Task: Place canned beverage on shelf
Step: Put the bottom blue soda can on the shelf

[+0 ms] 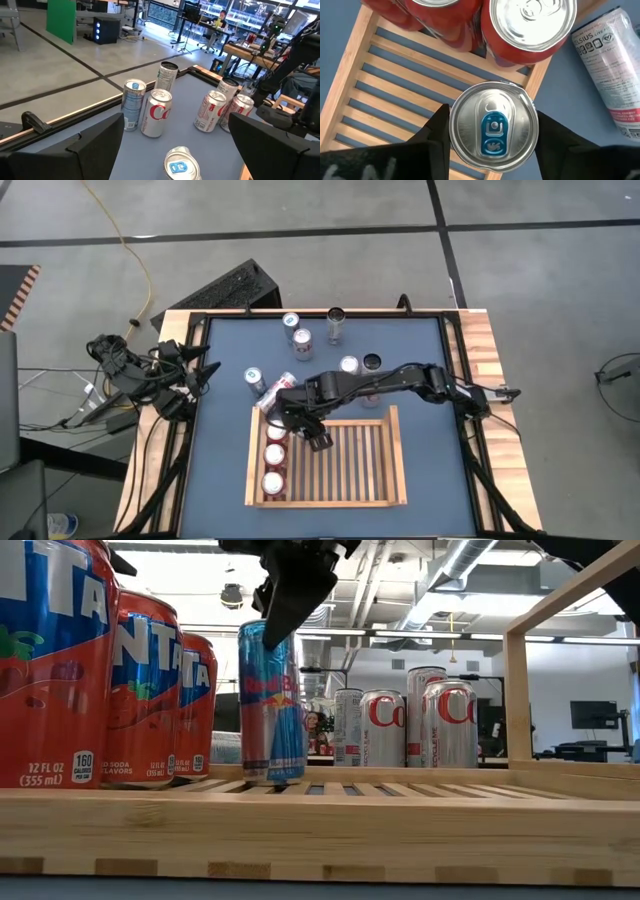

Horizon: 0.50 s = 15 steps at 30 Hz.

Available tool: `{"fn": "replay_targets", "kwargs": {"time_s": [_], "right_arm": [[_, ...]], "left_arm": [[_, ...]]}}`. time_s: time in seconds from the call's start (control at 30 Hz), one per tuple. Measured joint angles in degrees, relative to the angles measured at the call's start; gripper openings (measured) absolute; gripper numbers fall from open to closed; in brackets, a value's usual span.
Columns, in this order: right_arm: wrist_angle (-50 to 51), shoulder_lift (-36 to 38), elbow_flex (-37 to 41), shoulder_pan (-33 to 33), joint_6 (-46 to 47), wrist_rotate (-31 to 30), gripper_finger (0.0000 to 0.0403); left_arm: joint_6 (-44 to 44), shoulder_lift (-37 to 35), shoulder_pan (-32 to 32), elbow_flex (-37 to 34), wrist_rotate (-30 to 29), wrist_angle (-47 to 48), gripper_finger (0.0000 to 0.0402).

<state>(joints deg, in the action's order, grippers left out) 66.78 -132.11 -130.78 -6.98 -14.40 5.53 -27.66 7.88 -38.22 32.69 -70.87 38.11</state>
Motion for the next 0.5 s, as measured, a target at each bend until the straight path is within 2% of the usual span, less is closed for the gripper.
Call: {"fn": "replay_targets", "kwargs": {"time_s": [0.5], "right_arm": [[0.7, 0.8, -0.7, -0.1, 0.7, -1.3, 0.0177]], "left_arm": [[-0.7, 0.0, 0.0, 0.0, 0.0, 0.0, 0.0348]]}}
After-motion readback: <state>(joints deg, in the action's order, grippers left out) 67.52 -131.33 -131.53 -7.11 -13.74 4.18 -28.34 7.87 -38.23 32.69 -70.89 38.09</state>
